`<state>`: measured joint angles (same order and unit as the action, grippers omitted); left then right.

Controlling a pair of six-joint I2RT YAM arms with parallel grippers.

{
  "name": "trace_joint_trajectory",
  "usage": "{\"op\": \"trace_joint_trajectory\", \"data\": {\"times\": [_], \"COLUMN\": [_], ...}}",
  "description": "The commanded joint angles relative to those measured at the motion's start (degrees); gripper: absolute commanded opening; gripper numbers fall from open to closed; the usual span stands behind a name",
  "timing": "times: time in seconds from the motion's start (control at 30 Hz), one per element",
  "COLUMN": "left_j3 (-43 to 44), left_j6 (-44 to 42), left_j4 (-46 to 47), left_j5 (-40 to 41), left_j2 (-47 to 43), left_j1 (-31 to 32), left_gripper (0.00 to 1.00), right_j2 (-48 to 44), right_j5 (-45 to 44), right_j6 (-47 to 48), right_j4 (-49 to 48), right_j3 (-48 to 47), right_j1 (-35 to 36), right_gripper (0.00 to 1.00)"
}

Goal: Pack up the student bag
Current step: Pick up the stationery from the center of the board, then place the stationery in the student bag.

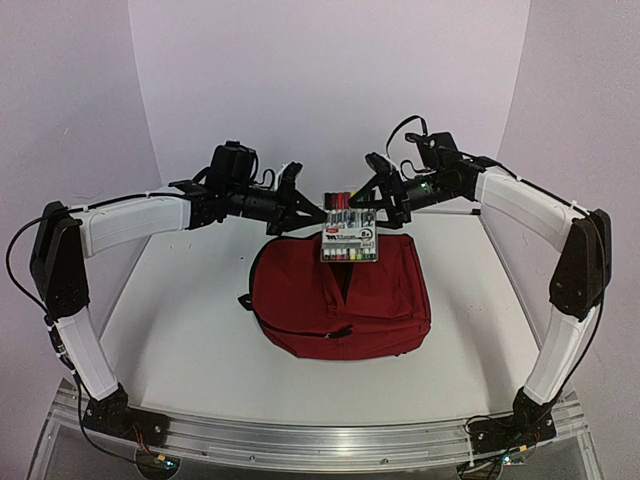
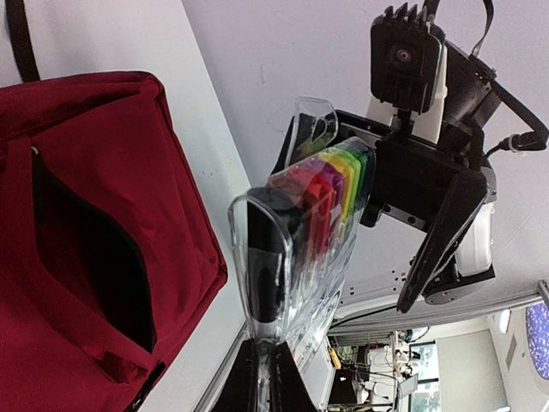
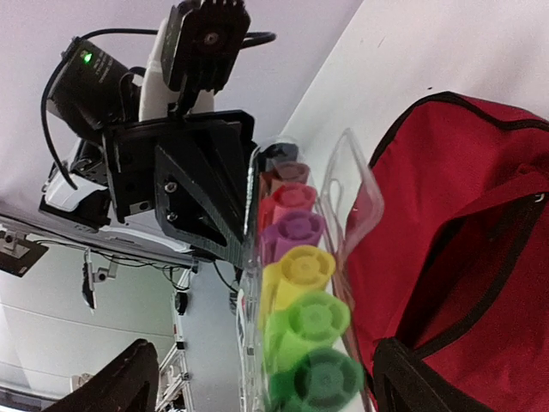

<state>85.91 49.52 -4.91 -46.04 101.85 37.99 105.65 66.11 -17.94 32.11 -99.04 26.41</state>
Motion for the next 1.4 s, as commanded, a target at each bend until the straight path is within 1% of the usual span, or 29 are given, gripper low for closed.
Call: {"op": "trace_joint_trajectory", "data": {"times": [0.0,0.07,0.13,0.2,0.3,0.37,0.5,0.77,0.93,1.0,1.07,1.13,1.17,1.23,1.27,1.3,1.37], "left_j3": [-2.8,-4.4,-5.9,-6.4,-6.3,-6.4,-5.7,-3.5,-1.4,-0.6,0.2,1.1,1.8,3.6,4.5,5.6,7.8], "left_j6": [1.5,2.0,2.9,2.6,1.0,0.2,-1.8,-4.6,-6.4,-7.3,-8.1,-8.7,-9.1,-10.0,-10.4,-10.8,-11.4], "left_j4": [3.5,2.2,1.4,-2.0,-8.0,-11.4,-16.6,-24.1,-27.6,-29.1,-30.5,-31.3,-32.1,-33.5,-34.1,-34.6,-35.6], "left_j5": [3.9,6.1,7.0,7.9,8.5,8.7,8.9,12.3,11.8,11.6,11.4,10.5,10.2,9.7,9.4,9.1,8.2], "left_j2": [-6.5,-8.0,-9.2,-10.0,-10.7,-10.8,-10.5,-8.6,-6.0,-5.2,-4.3,-3.1,-2.3,-0.6,0.3,1.2,3.6], "left_j1": [-1.0,-1.6,-2.3,-2.5,-2.5,-2.6,-2.6,-2.5,-2.3,-2.2,-2.1,-1.9,-1.8,-1.6,-1.4,-1.4,-1.4], "left_gripper": [0.0,0.0,0.0,0.0,0.0,0.0,0.0,0.0,0.0,0.0,0.0,0.0,0.0,0.0,0.0,0.0,0.0], "right_j2": [-1.1,-2.1,-2.3,-2.1,-1.4,-1.0,-0.1,3.3,6.3,7.4,8.2,8.6,8.7,8.4,8.1,7.7,7.0], "right_j5": [-12.6,-22.1,-27.9,-31.2,-34.5,-38.2,-45.4,-52.3,-55.1,-55.4,-56.0,-56.4,-56.6,-56.6,-56.3,-56.0,-55.7], "right_j6": [0.9,1.9,3.0,4.1,5.7,6.9,8.2,8.7,8.3,7.9,7.9,8.0,8.0,7.7,7.7,7.6,7.6], "right_j4": [-0.8,0.4,2.0,3.4,5.2,6.5,7.9,7.9,7.8,7.7,7.7,7.7,7.8,7.8,7.9,7.8,7.7], "right_j3": [0.0,1.1,1.2,0.6,-0.7,-1.2,-0.8,-1.7,-2.1,-2.5,-3.2,-3.6,-3.7,-3.6,-3.7,-3.8,-4.0], "right_j1": [-0.1,-0.2,-0.3,0.0,1.8,3.7,6.7,10.8,11.1,11.3,11.5,11.6,11.6,11.6,11.6,11.6,11.6], "right_gripper": [0.88,0.88,0.88,0.86,0.8,0.77,0.74,0.72,0.67,0.63,0.56,0.45,0.38,0.18,0.11,0.07,0.02]}}
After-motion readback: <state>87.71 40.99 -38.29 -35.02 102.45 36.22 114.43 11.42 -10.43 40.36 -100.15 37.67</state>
